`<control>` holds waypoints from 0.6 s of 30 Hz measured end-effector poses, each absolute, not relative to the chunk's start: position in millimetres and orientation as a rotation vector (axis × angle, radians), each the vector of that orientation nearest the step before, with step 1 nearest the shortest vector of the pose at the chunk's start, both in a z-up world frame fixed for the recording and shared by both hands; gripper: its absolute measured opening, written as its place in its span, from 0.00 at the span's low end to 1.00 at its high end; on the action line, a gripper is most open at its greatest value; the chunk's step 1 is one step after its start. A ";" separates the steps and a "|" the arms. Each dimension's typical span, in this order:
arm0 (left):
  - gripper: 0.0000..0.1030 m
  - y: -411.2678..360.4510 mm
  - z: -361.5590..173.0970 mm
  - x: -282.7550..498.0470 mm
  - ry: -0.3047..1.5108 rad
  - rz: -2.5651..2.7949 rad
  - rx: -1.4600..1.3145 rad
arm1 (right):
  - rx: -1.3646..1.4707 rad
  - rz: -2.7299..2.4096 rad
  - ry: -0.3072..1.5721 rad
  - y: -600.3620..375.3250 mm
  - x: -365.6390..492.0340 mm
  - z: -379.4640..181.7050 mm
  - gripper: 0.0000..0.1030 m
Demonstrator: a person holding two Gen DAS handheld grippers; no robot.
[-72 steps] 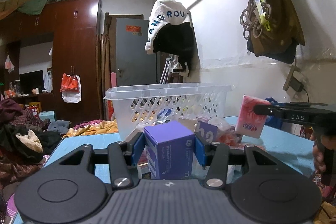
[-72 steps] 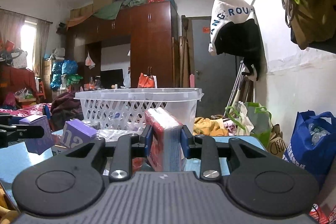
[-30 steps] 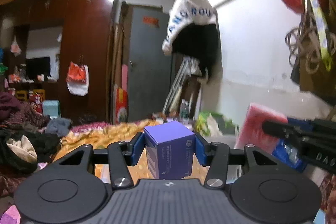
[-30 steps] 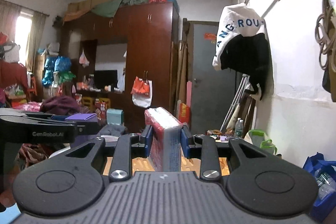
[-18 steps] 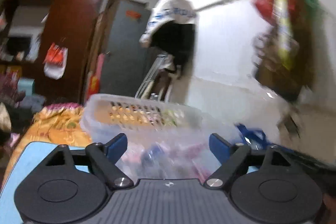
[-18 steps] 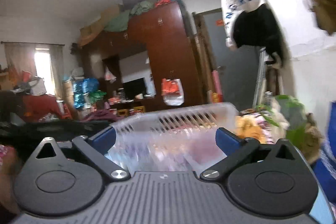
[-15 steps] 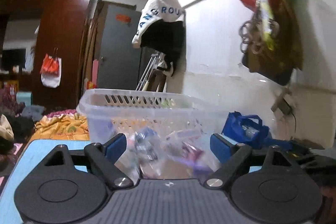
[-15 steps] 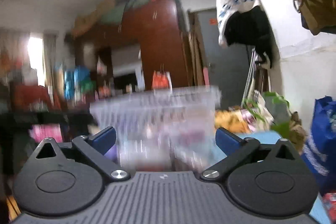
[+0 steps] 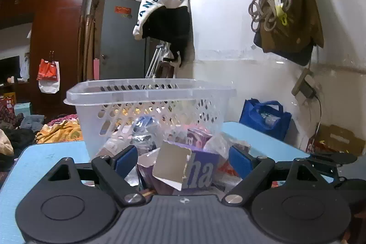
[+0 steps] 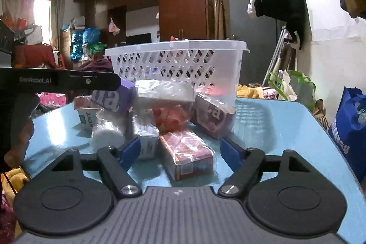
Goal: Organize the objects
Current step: 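Grasp an open white cardboard box with the left gripper while the right grasps a red-wrapped box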
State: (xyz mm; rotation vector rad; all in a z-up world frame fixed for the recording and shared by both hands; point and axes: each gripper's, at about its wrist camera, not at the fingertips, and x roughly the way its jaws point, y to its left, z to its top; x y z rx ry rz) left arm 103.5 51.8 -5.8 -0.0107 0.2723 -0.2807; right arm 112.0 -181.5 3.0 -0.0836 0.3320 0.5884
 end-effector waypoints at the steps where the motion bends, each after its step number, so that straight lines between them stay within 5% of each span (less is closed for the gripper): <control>1: 0.87 50.6 -7.1 104.9 0.281 -0.279 -0.004 | -0.090 0.585 0.338 -181.3 114.0 2.9 0.72; 7: 0.75 43.0 -10.7 104.6 0.296 -0.279 0.055 | -0.165 0.611 0.369 -175.8 116.3 -1.5 0.72; 10: 0.61 43.7 -10.0 102.3 0.280 -0.262 0.052 | -0.147 0.622 0.375 -178.8 118.3 -2.9 0.66; 13: 0.59 41.6 -9.8 100.3 0.269 -0.274 0.066 | -0.145 0.625 0.369 -180.0 117.4 -3.0 0.47; 18: 0.54 43.9 -9.8 95.4 0.241 -0.294 0.057 | -0.120 0.644 0.349 -186.1 115.9 0.4 0.47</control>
